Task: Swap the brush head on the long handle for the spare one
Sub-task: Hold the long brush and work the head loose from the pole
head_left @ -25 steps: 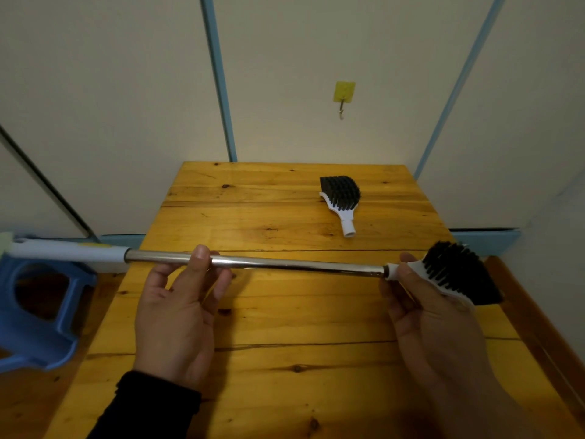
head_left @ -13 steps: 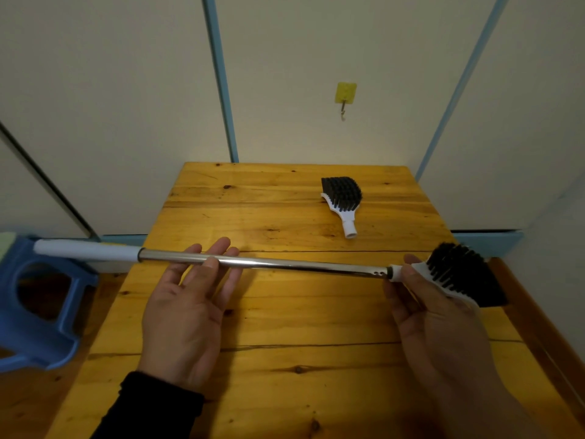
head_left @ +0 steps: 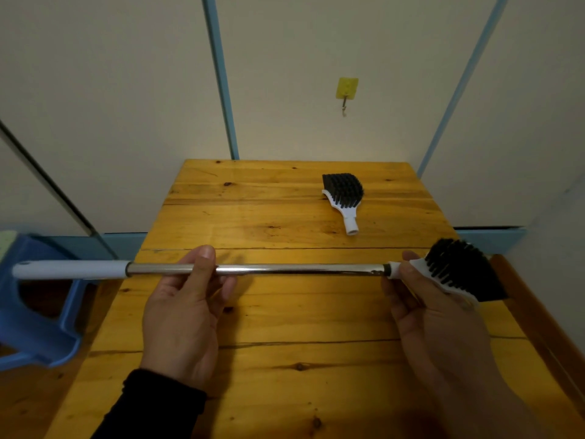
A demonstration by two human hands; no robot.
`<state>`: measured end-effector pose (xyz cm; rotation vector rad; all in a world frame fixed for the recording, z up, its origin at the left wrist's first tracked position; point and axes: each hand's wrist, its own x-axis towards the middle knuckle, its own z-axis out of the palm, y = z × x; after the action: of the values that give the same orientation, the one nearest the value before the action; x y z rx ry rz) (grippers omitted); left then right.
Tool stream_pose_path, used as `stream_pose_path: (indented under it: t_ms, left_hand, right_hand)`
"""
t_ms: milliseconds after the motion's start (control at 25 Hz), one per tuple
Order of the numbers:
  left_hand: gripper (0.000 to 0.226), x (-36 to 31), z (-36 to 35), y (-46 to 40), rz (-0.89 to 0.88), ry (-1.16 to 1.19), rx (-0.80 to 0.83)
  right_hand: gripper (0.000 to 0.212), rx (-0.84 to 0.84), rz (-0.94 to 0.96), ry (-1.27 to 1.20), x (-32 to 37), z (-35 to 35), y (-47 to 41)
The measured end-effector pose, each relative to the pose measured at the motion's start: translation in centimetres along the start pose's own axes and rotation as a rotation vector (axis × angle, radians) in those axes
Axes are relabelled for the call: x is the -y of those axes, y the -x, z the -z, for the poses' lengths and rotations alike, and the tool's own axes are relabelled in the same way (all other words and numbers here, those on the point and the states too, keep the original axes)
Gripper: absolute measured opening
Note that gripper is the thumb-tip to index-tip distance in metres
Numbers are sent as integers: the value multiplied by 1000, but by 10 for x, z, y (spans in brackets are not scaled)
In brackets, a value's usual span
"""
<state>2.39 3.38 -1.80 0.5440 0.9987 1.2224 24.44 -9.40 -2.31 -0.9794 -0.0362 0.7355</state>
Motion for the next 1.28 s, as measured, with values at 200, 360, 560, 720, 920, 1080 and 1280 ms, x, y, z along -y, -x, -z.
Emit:
stream_pose_path:
  t_ms: [200, 360, 560, 720, 920, 1080, 1280]
  left_hand:
    - [27, -3, -2, -1, 41, 28, 65]
    - [31, -4, -6, 4, 72, 39, 119]
    - [18, 0, -2, 0, 46, 23, 63]
    - [26, 4, -2, 1, 64, 12, 38]
    - [28, -1, -7, 4, 85, 51, 66]
    - [28, 1, -8, 7, 52, 42, 100]
    - [22, 3, -2, 1, 34, 14, 34]
  right_hand:
    - [57, 4, 3, 0, 0, 3, -1]
    - [56, 0, 9, -7, 2, 1, 1]
    - [69, 1, 4, -1, 0, -2, 2]
    - [58, 1, -3, -10, 0, -1, 2]
    - [67, -9, 7, -2, 2, -2, 3]
    - [65, -23, -1, -6, 0, 0, 3]
    - [62, -2, -8, -4, 0, -1, 5]
